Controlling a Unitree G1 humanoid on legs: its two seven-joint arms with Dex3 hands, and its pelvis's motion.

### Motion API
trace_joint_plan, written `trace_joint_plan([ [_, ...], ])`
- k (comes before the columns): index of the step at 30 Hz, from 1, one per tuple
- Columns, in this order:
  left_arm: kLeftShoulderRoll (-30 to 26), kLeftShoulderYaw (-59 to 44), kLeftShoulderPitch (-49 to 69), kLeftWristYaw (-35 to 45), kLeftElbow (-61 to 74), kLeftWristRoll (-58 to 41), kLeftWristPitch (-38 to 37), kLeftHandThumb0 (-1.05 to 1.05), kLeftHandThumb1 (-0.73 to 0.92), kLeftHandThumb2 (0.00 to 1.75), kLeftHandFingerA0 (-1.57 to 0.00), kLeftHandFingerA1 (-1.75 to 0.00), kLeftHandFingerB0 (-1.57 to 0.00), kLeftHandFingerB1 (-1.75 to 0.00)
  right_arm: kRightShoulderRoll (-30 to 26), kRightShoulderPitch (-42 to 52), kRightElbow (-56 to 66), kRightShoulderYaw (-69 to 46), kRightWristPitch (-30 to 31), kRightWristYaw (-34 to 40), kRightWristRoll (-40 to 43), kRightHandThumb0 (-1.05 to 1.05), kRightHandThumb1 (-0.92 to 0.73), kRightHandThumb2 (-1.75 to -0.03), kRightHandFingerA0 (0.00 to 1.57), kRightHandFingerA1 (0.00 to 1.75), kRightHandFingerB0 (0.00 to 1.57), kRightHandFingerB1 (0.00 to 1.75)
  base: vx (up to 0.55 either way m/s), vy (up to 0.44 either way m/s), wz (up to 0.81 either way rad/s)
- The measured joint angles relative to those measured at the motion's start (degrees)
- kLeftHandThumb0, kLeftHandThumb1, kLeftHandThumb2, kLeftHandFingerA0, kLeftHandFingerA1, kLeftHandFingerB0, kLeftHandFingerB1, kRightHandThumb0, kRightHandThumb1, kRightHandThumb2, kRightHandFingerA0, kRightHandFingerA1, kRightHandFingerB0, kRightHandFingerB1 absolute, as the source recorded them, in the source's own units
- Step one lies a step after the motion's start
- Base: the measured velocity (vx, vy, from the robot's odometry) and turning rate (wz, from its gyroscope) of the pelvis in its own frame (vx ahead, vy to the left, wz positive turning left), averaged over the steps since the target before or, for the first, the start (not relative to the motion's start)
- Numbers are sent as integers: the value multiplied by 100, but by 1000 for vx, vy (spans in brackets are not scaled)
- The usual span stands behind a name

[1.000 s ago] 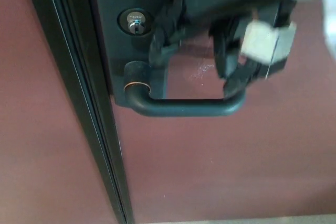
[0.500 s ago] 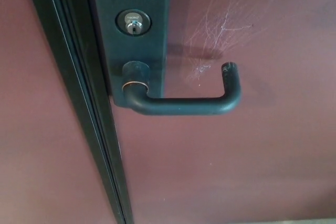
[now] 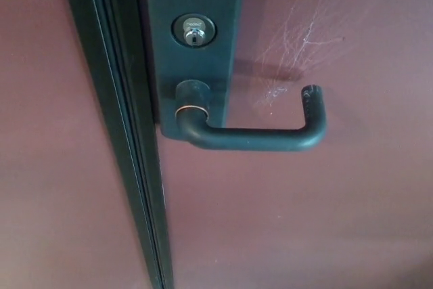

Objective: The robot walks towards the door handle and put its right hand on it and twist the handle

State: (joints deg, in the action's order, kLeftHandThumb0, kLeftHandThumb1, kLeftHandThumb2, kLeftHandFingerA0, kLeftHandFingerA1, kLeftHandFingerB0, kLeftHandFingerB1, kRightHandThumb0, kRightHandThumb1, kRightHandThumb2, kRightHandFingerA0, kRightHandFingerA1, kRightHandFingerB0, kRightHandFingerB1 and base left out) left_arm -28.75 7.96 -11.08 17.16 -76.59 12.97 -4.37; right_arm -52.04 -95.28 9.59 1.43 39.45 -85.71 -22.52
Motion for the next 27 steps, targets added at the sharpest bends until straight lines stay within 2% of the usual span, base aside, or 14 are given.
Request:
trace_joint_plan([
  [2, -12, 12, 7, 13, 2, 1, 0, -42, 40, 67, -59, -54, -38, -45, -482, 434, 231, -549, -27, -2, 105, -30, -40, -56, 31, 41, 11, 29, 0, 0, 0],
  [3, -19, 20, 13, 22, 2, 2, 0, -42, 40, 67, -59, -54, -38, -45, -698, 643, 339, -788, -40, -4, 153, -26, -44, -55, 19, 37, 13, 28, 0, 0, 0],
  [4, -23, 20, 17, 26, 0, 1, 1, -42, 40, 67, -59, -54, -38, -45, -818, 802, 431, -959, -36, -17, 164, -26, -44, -55, 19, 37, 13, 28, 0, 0, 0],
  [5, -24, 20, 17, 32, 0, 0, 2, -42, 40, 67, -59, -54, -38, -45, -976, 1058, 581, -1212, -25, -48, 177, -17, -45, -91, 2, 50, 0, 48, 0, 0, 0],
  [10, -24, 17, 8, 46, 7, -2, -1, -42, 40, 67, -59, -54, -37, -45, -1540, 2287, 1122, -2355, 39, -168, 284, -15, -48, -93, 2, 51, 0, 48, 0, 0, 0],
  [17, -23, -10, -14, 47, 10, -6, -6, -44, 39, 68, -56, -54, -37, -45, -1681, 3911, 1473, -3903, 40, -226, 407, -14, -49, -93, 1, 50, 0, 48, 0, 0, 0],
  [18, -23, -19, -18, 47, 10, -7, -8, -43, 39, 68, -55, -54, -38, -45, -1679, 4144, 1522, -4124, 39, -231, 428, -19, -47, -55, 13, 31, 11, 26, 0, 0, 0],
  [23, -22, -70, -44, 47, 25, -20, -32, -43, 39, 68, -56, -54, -40, -46, -1501, 5402, 1825, -5231, 29, -255, 560, -19, -46, -54, 16, 29, 14, 27, 0, 0, 0],
  [27, -17, -148, -49, 48, 37, -44, -56, -45, 38, 68, -55, -54, -39, -46, -982, 6577, 2136, -6106, -6, -272, 664, -22, -46, -55, 18, 30, 15, 28, 0, 0, 0],
])
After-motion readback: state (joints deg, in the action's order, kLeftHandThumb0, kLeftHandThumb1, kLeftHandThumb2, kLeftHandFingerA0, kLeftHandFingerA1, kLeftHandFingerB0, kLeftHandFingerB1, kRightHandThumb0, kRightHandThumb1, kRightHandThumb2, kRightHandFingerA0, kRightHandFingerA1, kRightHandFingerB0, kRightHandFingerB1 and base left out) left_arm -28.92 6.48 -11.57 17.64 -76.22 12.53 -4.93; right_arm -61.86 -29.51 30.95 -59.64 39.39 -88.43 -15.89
